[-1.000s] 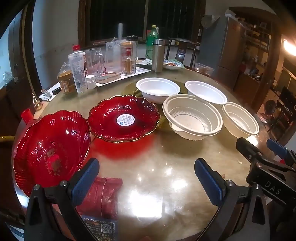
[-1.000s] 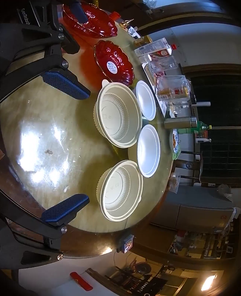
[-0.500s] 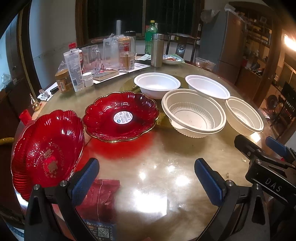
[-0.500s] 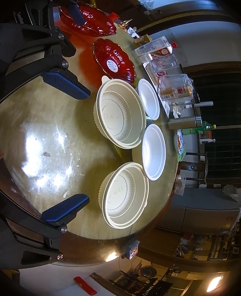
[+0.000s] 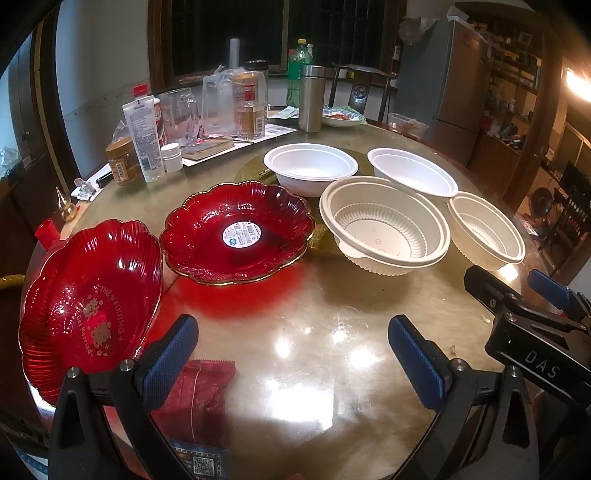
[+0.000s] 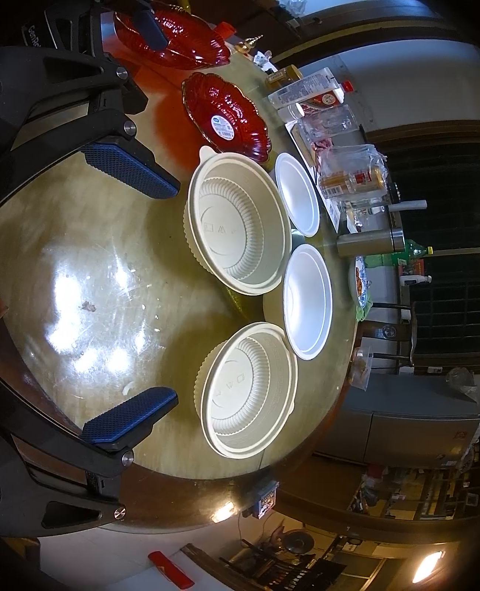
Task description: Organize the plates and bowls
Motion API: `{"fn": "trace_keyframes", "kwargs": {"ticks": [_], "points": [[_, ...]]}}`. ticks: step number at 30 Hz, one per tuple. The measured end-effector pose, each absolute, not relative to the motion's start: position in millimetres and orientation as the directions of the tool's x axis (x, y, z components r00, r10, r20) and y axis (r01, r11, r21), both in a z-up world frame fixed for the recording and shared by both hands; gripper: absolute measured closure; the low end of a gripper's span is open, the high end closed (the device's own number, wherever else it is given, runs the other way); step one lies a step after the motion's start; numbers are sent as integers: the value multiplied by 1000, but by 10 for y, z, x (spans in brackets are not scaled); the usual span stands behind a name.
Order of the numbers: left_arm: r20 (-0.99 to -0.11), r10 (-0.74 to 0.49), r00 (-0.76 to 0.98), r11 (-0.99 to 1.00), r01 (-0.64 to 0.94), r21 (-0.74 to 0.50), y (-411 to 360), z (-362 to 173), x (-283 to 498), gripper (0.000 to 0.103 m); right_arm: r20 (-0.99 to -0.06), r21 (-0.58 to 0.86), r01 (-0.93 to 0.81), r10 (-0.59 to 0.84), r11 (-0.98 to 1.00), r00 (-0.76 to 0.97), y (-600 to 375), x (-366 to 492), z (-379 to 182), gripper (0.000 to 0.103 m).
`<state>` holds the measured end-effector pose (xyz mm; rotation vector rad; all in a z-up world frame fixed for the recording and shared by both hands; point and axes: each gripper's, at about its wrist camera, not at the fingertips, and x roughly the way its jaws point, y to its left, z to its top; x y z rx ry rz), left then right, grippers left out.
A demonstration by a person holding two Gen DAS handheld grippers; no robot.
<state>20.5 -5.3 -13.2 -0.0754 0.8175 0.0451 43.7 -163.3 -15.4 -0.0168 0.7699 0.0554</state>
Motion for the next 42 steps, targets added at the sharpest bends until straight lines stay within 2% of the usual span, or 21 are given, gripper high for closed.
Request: {"fn": "trace_keyframes", "kwargs": {"ticks": [42], "points": [[-727,5,687,997,-58,-47,-98,-85,128,0,-687,3,-54,42,999,726,-1620,386,-58,0]]}}
